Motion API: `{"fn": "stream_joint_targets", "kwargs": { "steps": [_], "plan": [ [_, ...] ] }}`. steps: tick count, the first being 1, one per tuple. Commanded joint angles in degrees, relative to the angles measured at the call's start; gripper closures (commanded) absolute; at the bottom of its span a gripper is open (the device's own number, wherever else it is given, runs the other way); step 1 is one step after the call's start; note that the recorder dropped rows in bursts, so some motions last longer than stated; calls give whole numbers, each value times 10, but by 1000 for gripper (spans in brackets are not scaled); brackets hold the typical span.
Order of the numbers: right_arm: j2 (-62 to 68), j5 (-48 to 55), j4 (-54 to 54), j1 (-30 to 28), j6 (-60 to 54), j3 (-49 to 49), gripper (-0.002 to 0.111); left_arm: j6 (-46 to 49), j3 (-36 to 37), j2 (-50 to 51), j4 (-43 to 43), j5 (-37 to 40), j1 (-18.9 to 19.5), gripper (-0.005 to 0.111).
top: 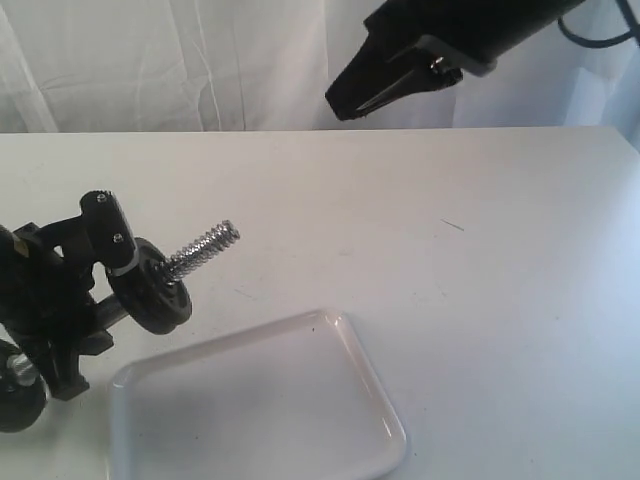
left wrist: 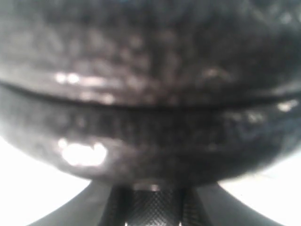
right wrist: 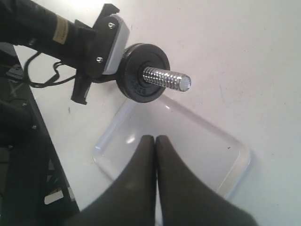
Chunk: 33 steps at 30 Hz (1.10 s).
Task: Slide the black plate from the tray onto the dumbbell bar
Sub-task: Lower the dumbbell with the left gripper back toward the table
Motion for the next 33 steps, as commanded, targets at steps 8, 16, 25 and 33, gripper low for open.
{"fn": "stream_joint_targets", "kwargs": {
  "steps": [8,16,25,33],
  "plan": [
    [-103,1,-20,-4,35,31,108,-3,-118,60,0,-409,1,107],
    [-157,1,-36,-4,35,117,108,-83,-156,118,69,-411,1,107],
    [-170,1,-52,-4,35,163,108,-244,-183,151,206,-433,0,107],
    [-172,1,-74,-4,35,167,108,-315,-184,164,240,-458,0,107]
  ]
}}
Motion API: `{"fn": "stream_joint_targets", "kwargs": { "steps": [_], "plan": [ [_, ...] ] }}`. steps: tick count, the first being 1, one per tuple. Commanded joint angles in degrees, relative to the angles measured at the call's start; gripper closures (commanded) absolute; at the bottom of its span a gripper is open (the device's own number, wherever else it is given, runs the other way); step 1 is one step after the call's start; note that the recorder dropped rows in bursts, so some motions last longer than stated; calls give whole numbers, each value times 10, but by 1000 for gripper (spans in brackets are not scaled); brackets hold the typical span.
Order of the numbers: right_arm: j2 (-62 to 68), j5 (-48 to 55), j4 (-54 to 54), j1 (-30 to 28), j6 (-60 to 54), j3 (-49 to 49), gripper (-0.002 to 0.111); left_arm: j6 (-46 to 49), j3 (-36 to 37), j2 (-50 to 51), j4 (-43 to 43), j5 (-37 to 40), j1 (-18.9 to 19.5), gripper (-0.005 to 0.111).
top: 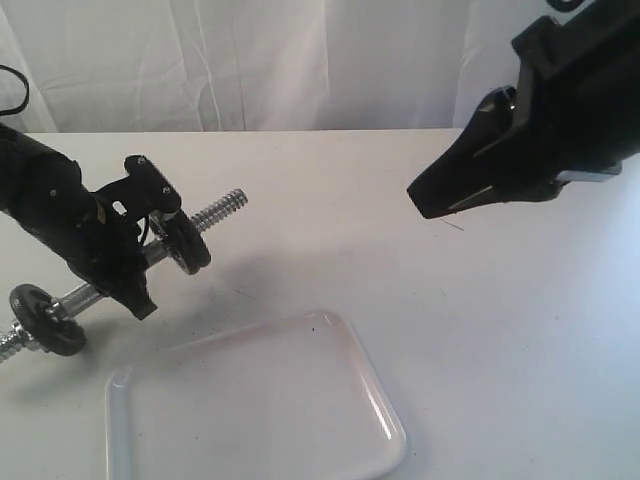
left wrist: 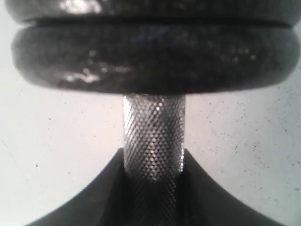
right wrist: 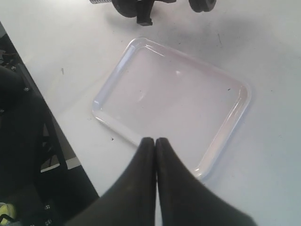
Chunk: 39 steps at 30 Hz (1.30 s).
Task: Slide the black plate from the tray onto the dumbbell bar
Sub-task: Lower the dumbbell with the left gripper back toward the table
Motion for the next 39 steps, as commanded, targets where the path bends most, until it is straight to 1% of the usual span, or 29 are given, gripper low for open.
{"fn": "stream_joint_targets", "kwargs": {
  "steps": [1,8,10,14,15,19,20,21,22,24,27,31,39],
  "plan": [
    [-6,0,-10,-4,3,2,108,-50,-27,-31,45,-398,0,107],
    [-6,-23,-32,-4,3,2,108,-140,-27,-31,127,-420,-5,107],
    [-6,-28,-38,-4,3,2,108,-174,-27,-31,165,-428,-9,107],
    [-6,-29,-40,-4,3,2,108,-207,-27,-31,203,-435,-28,107],
    [-6,-29,-41,-4,3,2,108,-239,-27,-31,230,-446,-32,107],
    [-6,-29,-41,-4,3,2,108,-261,-27,-31,239,-447,-33,107],
    [-6,-29,-41,-4,3,2,108,-288,-27,-31,253,-453,-33,107],
    [-6,-29,-41,-4,3,2,108,-324,-27,-31,288,-460,-33,107],
    [-6,-29,-41,-4,3,2,108,-382,-27,-31,350,-474,-33,107],
    [-6,-29,-41,-4,3,2,108,-429,-27,-31,414,-480,-33,107],
    [-6,-29,-41,-4,3,2,108,-451,-27,-31,429,-479,-33,107],
    [-6,-32,-41,-4,3,2,108,-498,-27,-31,450,-498,-33,107],
    [-6,-33,-41,-4,3,2,108,-505,-26,-31,459,-481,-33,107]
  ]
}}
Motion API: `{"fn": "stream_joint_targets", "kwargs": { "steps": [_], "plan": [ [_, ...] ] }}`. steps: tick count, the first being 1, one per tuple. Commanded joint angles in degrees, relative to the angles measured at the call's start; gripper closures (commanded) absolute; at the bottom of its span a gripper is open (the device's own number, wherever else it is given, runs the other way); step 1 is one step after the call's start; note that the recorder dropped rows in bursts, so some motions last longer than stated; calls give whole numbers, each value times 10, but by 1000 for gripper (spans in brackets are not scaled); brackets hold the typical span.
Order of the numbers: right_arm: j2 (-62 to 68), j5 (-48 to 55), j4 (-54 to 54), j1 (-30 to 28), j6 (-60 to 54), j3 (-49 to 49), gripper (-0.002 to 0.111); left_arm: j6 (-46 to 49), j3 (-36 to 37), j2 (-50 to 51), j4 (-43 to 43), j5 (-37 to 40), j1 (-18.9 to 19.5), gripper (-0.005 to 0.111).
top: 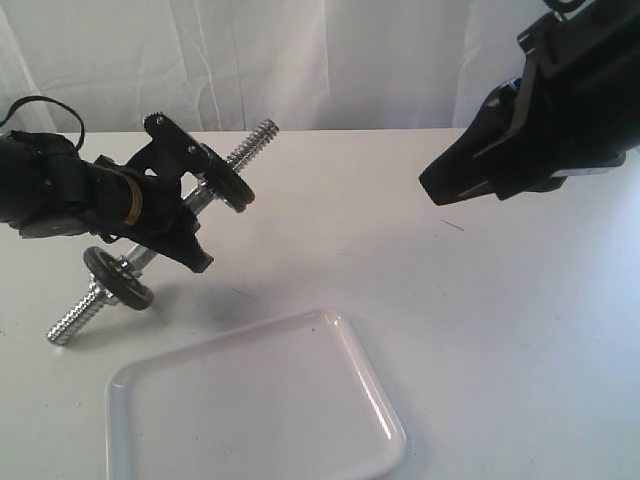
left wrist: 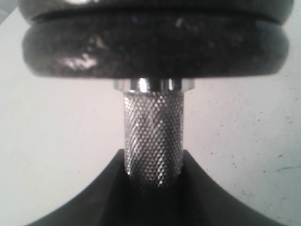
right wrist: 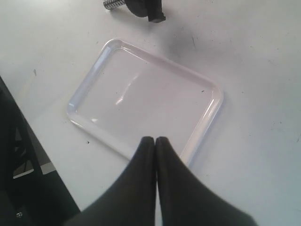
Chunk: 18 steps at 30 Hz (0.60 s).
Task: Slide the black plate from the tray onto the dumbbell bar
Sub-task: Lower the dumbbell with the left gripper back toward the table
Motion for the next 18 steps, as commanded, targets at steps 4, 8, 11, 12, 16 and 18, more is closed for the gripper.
{"fn": "stream_joint_targets", "kwargs": {
  "steps": [4,8,11,12,16,18],
  "plan": [
    [-6,-4,-4,-4,3,2,108,-83,-26,-43,117,-273,0,107],
    [-6,-9,-4,-4,3,2,108,-140,-26,-31,177,-287,0,107],
    [-6,-9,-4,-4,3,2,108,-154,-26,-17,196,-300,0,107],
    [-6,-9,-4,-4,3,2,108,-155,-26,-11,199,-308,0,107],
    [-6,-9,-4,-4,3,2,108,-164,-26,-5,199,-324,0,107],
    [-6,-9,-4,-4,3,2,108,-164,-26,-4,199,-322,0,107]
  ]
}}
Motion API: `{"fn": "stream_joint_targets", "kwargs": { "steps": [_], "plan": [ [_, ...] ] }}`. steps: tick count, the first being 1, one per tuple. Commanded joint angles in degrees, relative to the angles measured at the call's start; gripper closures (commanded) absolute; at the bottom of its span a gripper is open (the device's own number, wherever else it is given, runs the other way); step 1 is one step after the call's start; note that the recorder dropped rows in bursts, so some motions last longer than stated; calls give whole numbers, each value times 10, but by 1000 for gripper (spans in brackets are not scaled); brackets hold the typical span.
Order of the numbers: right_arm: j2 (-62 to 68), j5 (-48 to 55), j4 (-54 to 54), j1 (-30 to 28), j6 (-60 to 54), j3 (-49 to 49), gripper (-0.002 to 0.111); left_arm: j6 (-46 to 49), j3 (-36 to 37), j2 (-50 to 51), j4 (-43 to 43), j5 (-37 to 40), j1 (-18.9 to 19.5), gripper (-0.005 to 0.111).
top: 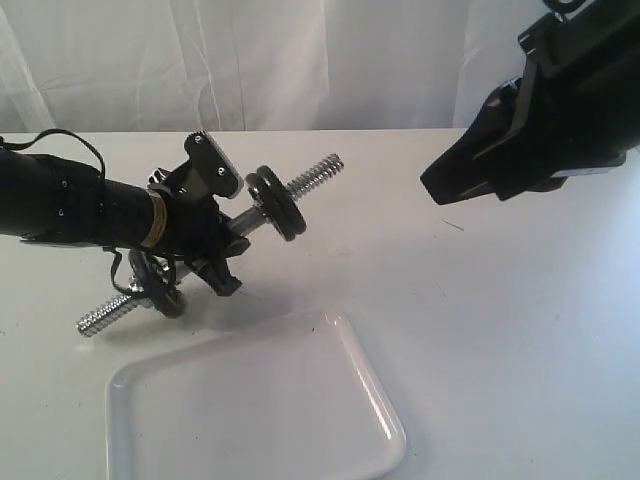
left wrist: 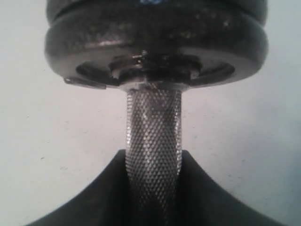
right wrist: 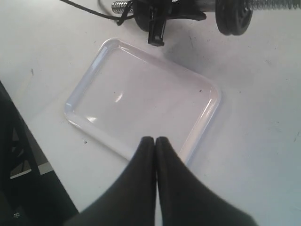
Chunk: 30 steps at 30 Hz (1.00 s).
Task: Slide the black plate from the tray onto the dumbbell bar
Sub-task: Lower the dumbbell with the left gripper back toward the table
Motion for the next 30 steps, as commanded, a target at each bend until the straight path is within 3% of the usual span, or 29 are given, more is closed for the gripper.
{"fn": "stream_joint_targets", "kwargs": {
  "steps": [1,13,21,30],
  "plan": [
    [-6,-6,1,-4,3,2,108,-18,-26,-44,-18,-131,-2,107],
    [-6,-6,1,-4,3,2,108,-46,-26,-5,34,-122,-2,107],
    [-6,-6,1,-4,3,2,108,-53,-26,-4,59,-50,-2,107],
    [-6,-6,1,-4,3,2,108,-102,-26,-4,130,-58,-2,107]
  ]
}}
